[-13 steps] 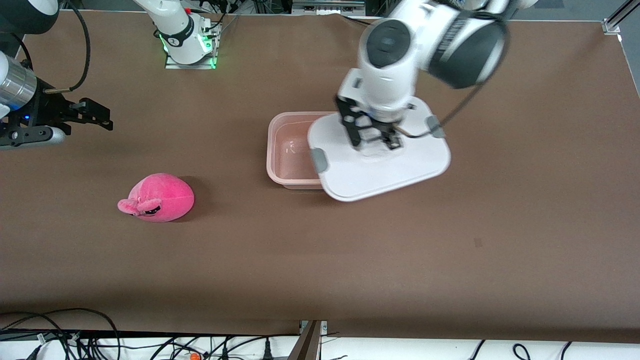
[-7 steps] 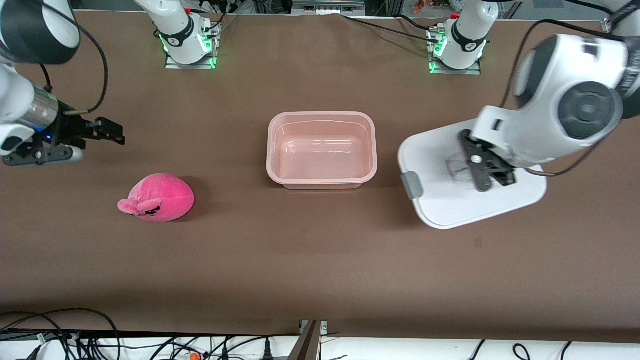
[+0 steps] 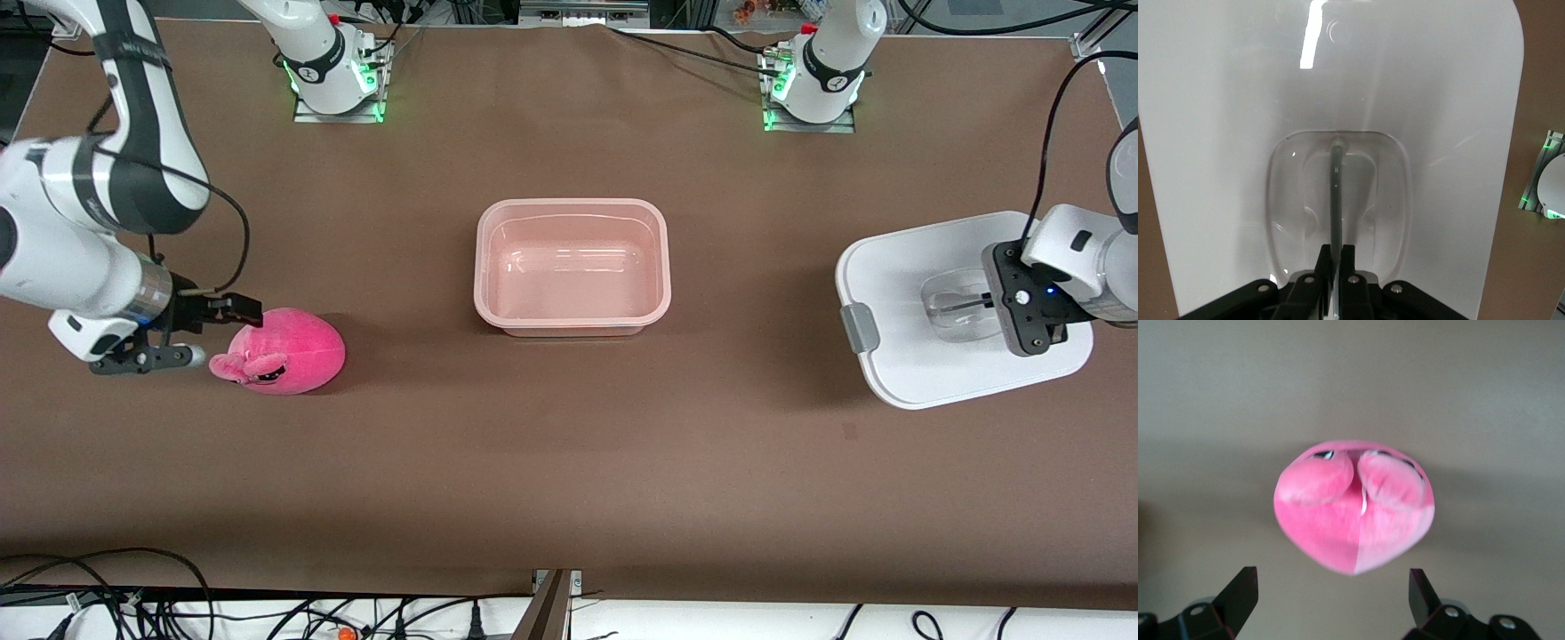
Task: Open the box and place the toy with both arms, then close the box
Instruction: 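Lower the right gripper onto the pink plush toy and grasp it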
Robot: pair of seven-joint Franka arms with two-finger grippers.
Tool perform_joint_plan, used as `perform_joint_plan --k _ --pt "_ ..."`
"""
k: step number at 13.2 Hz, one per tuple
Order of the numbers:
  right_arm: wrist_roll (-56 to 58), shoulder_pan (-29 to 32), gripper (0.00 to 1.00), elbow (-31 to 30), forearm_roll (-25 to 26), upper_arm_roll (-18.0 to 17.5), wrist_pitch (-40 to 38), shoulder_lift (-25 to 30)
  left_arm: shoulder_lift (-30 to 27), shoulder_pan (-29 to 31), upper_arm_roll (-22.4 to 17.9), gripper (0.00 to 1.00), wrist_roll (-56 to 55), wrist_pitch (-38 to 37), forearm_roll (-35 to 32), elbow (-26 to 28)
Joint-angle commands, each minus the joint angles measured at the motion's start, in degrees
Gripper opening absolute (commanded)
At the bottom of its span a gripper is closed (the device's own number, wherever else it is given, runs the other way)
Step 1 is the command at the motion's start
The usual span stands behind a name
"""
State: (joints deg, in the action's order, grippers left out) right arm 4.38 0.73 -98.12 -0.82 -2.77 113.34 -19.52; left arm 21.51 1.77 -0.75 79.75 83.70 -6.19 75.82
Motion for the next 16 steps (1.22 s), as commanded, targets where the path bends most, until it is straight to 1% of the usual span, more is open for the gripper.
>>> perform_joint_plan --k 1,3,6,8,10,11,12,13,15,16 --pt "0.5 0.7 1.0 -0.2 -0.6 -0.4 3.1 -2.4 0.5 3.4 0.7 0.0 4.1 -1.1 -1.4 -1.4" --pt "0.5 0.7 1.0 -3.2 -0.6 -0.4 6.4 -2.5 1.7 3.4 0.7 0.0 4.0 -0.8 -1.2 -1.5" --pt "0.5 0.7 1.0 -4.7 -0.6 -0.4 7.9 -2.7 2.0 3.3 0.7 0.0 4.0 -0.9 -1.3 -1.6" --pt "0.5 0.7 1.0 -7.1 -0.6 -0.4 11.1 -2.7 2.0 3.3 0.7 0.0 4.0 -0.9 -1.5 -1.6" --pt "1.3 0.9 0.96 -8.1 -0.6 -0.4 12.3 -2.7 2.0 3.3 0.7 0.0 3.6 -0.9 -1.5 -1.6" --pt "1.8 1.0 0.91 -8.2 -0.6 -0.4 12.3 -2.7 2.0 3.3 0.7 0.0 3.7 -0.9 -1.4 -1.6" --pt "2.4 1.0 0.82 -8.2 -0.6 -0.4 12.3 -2.7 2.0 3.3 0.7 0.0 3.5 -0.9 -1.4 -1.6" --pt "3.4 1.2 0.69 -8.2 -0.7 -0.4 12.3 -2.7 2.0 3.3 0.7 0.0 3.4 -0.9 -1.4 -1.6" --pt "4.2 1.6 0.33 -8.2 -0.6 -0.4 12.2 -2.7 2.0 3.4 0.7 0.0 3.6 -0.9 -1.3 -1.6" --pt "4.3 1.8 0.18 -8.2 -0.6 -0.4 11.9 -2.8 2.0 3.4 0.7 0.0 3.6 -0.9 -1.3 -1.6"
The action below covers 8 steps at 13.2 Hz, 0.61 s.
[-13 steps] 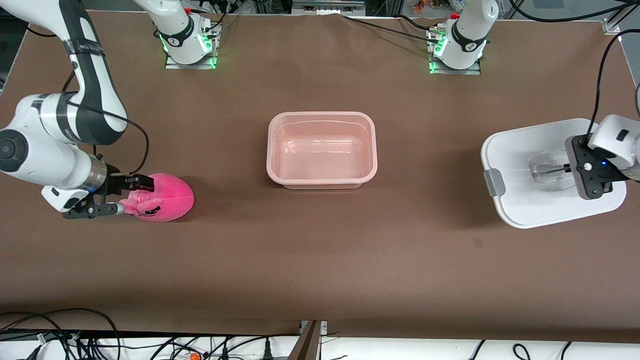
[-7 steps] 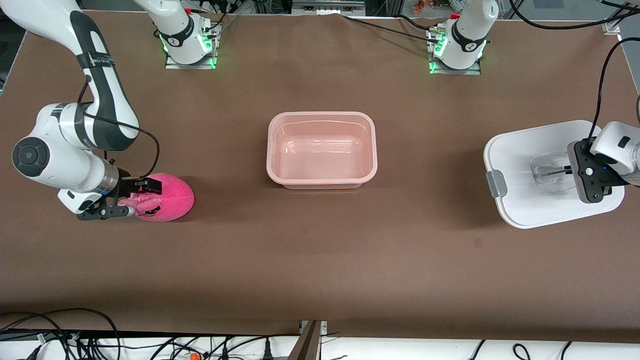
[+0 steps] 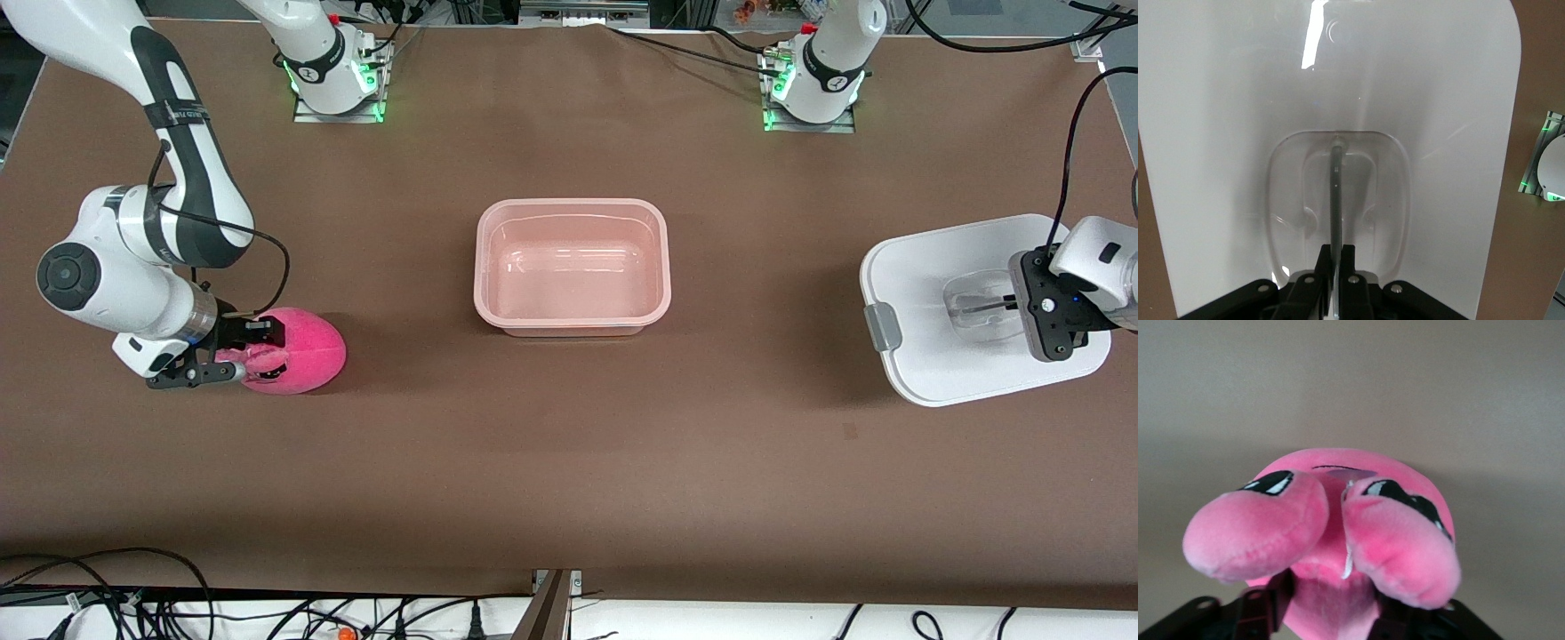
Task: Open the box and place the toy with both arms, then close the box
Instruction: 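Lower the right gripper onto the pink plush toy and grasp it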
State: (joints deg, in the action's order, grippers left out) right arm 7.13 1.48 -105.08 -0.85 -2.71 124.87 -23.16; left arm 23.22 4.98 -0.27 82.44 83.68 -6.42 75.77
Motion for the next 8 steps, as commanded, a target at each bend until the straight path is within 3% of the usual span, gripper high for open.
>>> perform_joint_plan --k 1,5,8 --pt "1.6 1.1 0.01 -1.3 -0.6 -0.5 0.2 0.9 0.3 0.2 0.3 0.0 0.8 -0.9 -1.0 -1.5" --pt "3.6 0.9 0.0 -0.1 -0.1 -0.6 -0.9 1.3 0.3 0.3 0.3 0.0 0.9 -0.9 -1.0 -1.5" --pt "6.4 -1.8 0.0 7.7 0.1 -1.1 -11.5 1.4 0.3 0.3 0.3 0.0 0.8 -0.9 -1.0 -1.5"
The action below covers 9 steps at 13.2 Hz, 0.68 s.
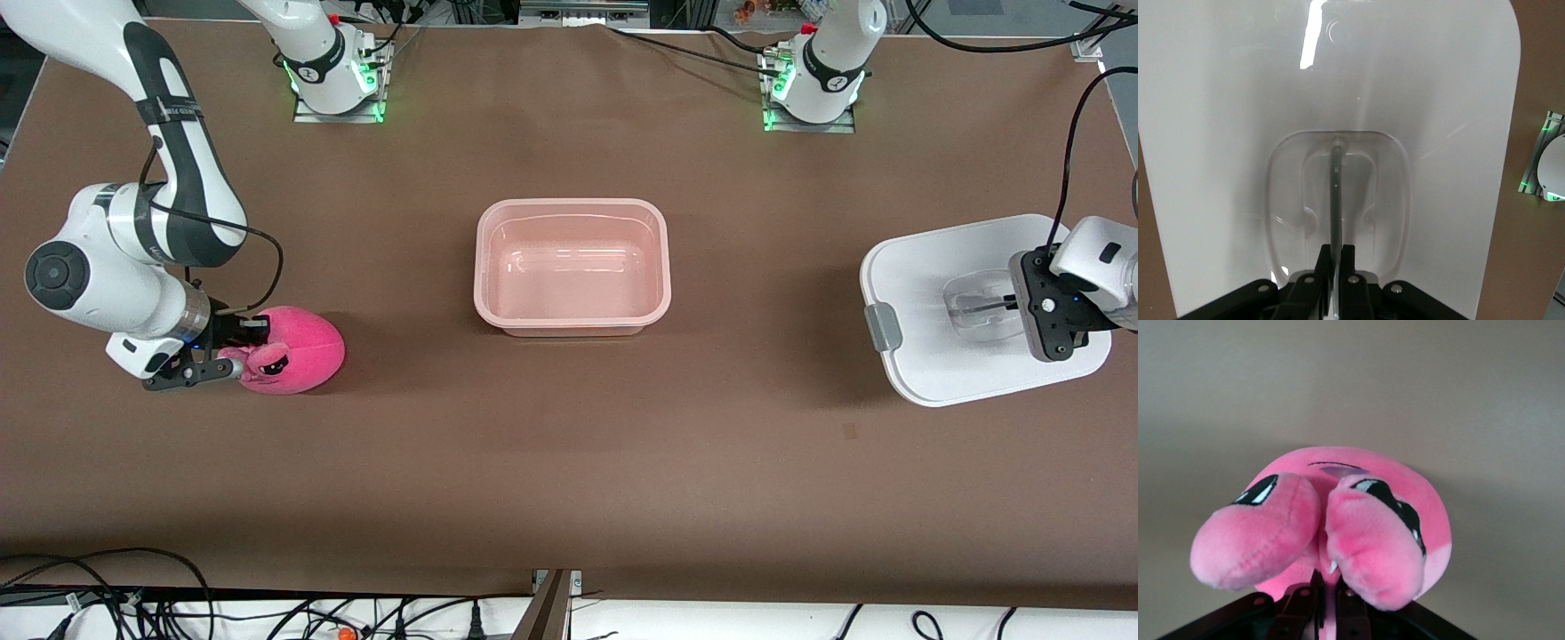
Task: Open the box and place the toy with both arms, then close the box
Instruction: 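Lower the right gripper onto the pink plush toy and grasp it, then carry the pink toy into the open box and release it with the right gripper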
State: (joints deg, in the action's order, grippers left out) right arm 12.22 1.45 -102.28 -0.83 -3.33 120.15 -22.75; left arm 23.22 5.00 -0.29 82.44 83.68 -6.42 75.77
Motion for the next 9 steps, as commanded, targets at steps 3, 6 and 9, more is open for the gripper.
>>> perform_joint_plan --k 3,6,9 --pt "2.0 -8.1 0.0 11.6 0.6 -0.5 -17.1 0.6 0.3 0.3 0.3 0.0 0.9 -0.9 -1.0 -1.5" --pt "6.7 -16.3 0.0 17.4 5.3 -0.5 -24.5 0.4 0.3 0.3 0.3 0.0 0.9 -0.9 -1.0 -1.5" --pt "16.1 -23.7 0.0 25.4 5.7 -0.4 -32.0 -0.8 0.3 0.3 0.3 0.0 0.9 -0.9 -1.0 -1.5"
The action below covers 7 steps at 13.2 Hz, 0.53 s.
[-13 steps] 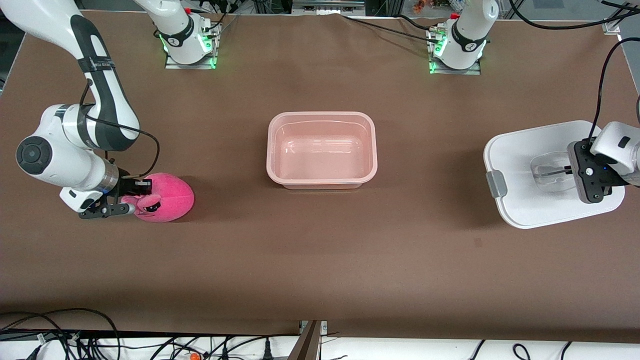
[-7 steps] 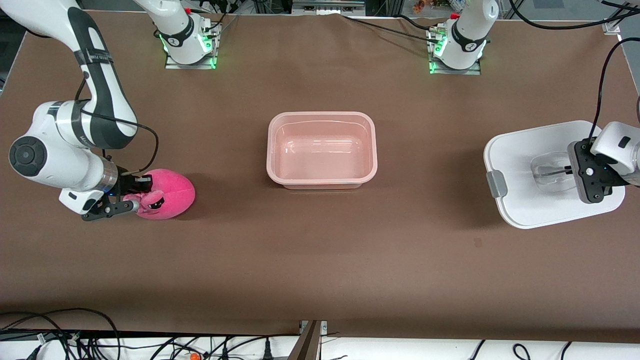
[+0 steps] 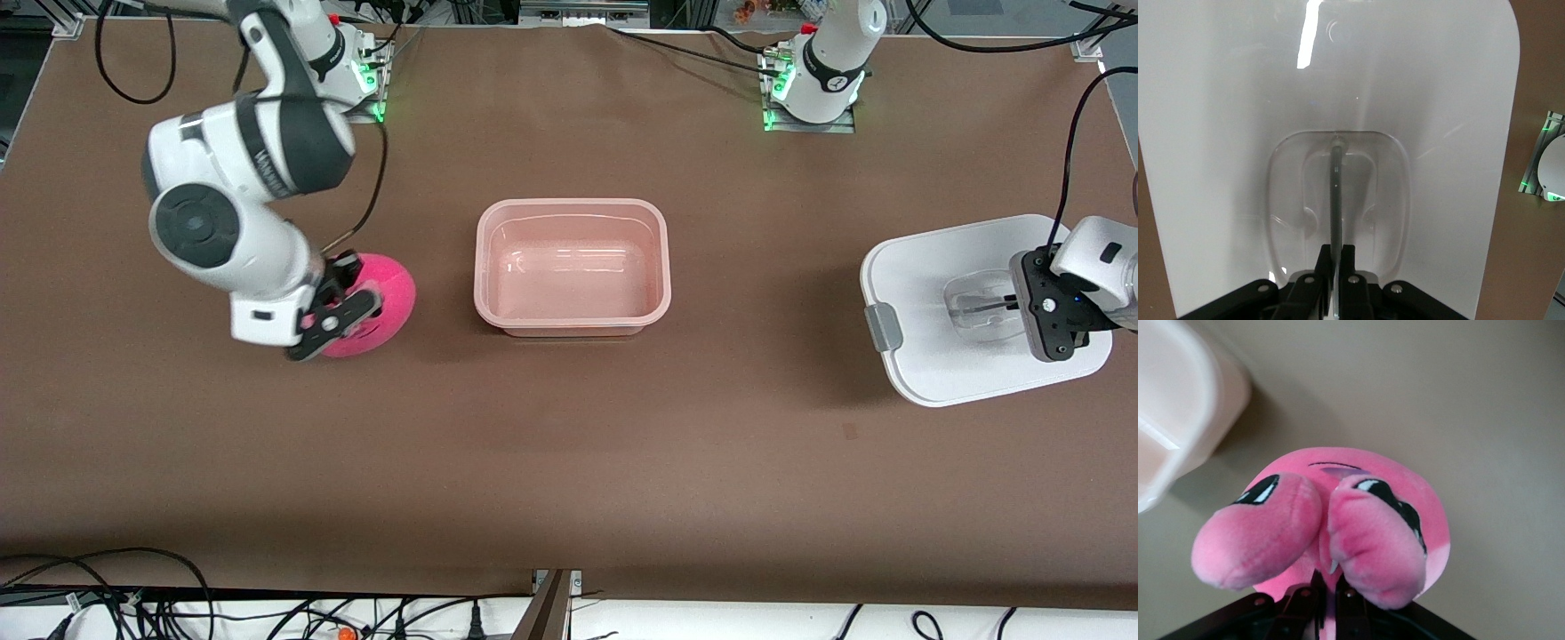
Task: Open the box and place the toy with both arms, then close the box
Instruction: 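Carry the pink toy into the open box and release it with the right gripper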
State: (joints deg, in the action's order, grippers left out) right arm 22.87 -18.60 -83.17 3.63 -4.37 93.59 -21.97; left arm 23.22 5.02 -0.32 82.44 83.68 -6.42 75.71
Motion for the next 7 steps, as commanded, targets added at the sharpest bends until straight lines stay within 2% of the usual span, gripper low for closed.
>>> perform_joint_plan --k 1,5,7 --pt "7.6 -5.8 0.0 9.3 1.2 0.6 -7.5 -2.7 0.3 0.3 0.3 0.0 0.9 -0.9 -1.0 -1.4" --pt "19.3 -12.3 0.0 19.8 1.1 0.6 -8.6 -9.0 0.2 0.3 0.3 0.0 0.8 -0.9 -1.0 -1.4" --pt "21.0 -15.8 0.0 23.2 1.1 0.6 -7.9 -11.8 0.3 0.3 0.3 0.0 0.9 -0.9 -1.0 -1.4"
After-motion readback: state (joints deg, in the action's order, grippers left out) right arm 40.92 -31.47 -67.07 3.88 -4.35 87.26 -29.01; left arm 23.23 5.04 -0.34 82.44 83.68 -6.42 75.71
